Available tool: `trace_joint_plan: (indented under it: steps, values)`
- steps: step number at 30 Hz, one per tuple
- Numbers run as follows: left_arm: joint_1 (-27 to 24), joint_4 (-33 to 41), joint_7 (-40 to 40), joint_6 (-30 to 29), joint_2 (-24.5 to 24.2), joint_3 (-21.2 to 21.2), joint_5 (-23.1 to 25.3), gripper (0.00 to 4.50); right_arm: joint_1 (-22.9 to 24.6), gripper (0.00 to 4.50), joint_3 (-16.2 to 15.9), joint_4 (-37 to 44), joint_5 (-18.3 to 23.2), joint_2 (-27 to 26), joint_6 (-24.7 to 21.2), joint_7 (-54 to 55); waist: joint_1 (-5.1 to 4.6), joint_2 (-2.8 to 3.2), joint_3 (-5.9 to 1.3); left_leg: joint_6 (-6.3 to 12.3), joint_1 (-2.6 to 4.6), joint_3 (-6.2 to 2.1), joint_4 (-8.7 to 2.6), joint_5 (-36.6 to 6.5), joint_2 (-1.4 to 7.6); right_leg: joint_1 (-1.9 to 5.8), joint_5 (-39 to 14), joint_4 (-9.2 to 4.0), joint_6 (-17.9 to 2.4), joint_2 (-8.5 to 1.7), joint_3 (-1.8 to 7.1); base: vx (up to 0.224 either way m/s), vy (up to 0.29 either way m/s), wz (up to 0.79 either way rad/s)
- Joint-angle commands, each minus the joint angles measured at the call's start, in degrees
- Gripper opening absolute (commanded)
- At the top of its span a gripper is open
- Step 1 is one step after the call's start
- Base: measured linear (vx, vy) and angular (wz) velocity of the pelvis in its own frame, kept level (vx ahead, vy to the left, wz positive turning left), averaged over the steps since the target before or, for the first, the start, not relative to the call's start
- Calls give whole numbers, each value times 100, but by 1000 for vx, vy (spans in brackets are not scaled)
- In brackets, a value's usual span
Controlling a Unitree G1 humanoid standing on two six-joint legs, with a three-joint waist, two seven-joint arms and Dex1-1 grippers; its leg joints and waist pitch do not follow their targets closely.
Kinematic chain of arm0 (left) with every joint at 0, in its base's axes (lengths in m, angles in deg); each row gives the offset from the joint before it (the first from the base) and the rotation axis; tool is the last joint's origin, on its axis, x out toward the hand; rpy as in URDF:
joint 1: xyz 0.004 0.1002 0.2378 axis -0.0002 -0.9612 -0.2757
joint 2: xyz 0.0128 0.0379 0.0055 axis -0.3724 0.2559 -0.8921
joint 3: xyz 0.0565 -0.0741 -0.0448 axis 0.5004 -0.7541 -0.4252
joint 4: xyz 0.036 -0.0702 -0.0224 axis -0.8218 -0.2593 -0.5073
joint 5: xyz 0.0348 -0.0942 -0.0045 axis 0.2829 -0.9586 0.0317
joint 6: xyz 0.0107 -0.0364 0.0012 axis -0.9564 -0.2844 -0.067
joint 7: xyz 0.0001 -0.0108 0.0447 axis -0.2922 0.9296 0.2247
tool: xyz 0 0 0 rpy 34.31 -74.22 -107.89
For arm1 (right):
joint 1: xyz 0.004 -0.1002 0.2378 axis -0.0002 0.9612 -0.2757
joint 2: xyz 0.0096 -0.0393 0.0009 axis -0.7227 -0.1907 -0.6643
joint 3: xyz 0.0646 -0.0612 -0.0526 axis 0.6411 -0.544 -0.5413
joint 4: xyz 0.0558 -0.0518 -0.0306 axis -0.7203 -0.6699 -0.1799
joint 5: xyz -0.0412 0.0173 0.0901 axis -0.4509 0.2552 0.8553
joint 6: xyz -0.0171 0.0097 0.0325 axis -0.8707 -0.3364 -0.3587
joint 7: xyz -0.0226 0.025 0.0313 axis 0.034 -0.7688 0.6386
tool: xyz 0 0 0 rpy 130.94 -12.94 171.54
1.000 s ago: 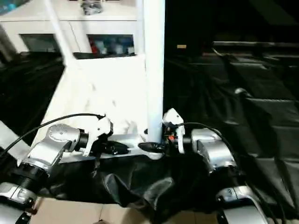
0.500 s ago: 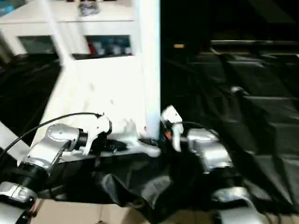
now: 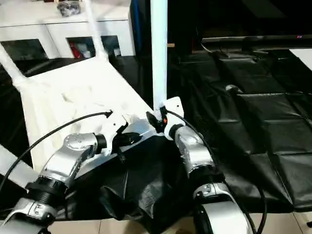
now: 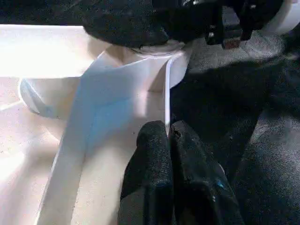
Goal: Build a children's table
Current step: Rotate leg to tighten
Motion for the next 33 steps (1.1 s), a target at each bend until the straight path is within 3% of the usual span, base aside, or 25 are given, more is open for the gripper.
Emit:
trace_joint_plan:
  steps: [1, 5, 10, 15, 18, 19, 22, 25, 33]
  values:
    - [164, 185, -154, 135, 148, 270, -126, 0, 0, 337, -464, -174, 38, -319, -114, -612, 48, -37, -351, 567, -19, 35, -302, -995, 32, 355, -636, -411, -1567, -210, 156, 0, 0, 0]
    - [289, 45, -377, 293, -64, 284, -96, 0, 177, 337, -790, 270, 182, -9, -191, -1947, 46, -28, -359, 602, -29, 29, -293, -974, 29, 377, -435, -386, -1595, -199, 156, 0, 0, 0]
    - [430, -172, -873, 477, -346, 323, -155, 0, 585, 337, -1296, 1097, 427, 614, -383, -3680, 189, -25, -374, 771, -12, 48, -255, -841, 56, 376, -190, -350, -1650, -187, 151, 0, 0, 0]
    - [528, -363, -1450, 710, -564, 403, -207, 0, 770, 337, -1463, 1518, 631, 1009, -776, -4561, 277, -42, -326, 577, 22, 51, -301, -1239, 60, 338, -998, -428, -1525, -198, 158, 0, 0, 0]
    - [572, -464, -1654, 831, -621, 422, -249, 0, 831, 337, -1520, 1679, 708, 1124, -1030, -4839, 333, -35, -340, 485, 40, 43, -310, -1266, 76, 324, -1131, -427, -1449, -213, 175, 0, 0, 0]
    - [630, -592, -1796, 950, -666, 451, -284, 0, 913, 337, -1610, 1915, 771, 1240, -1300, -5060, 335, -38, -332, 466, 28, 41, -313, -1242, 68, 327, -1113, -430, -1437, -205, 175, 0, 0, 0]
    - [682, -709, -1877, 1035, -688, 465, -291, 0, 965, 337, -1670, 2059, 769, 1303, -1423, -5175, 366, -26, -359, 487, 17, 39, -294, -1037, 66, 333, -764, -393, -1477, -208, 176, 0, 0, 0]
    - [712, -791, -1928, 1099, -684, 461, -266, 0, 966, 305, -1673, 2082, 729, 1293, -1476, -5136, 374, -17, -369, 480, 12, 37, -287, -985, 67, 335, -571, -369, -1531, -212, 170, 0, 0, 0]
    - [695, -875, -1926, 1203, -647, 463, -254, 0, 985, 257, -1651, 2135, 650, 1298, -1535, -5077, 403, -28, -348, 372, 22, 35, -313, -1197, 71, 329, -1101, -422, -1376, -227, 177, 0, 0, 0]
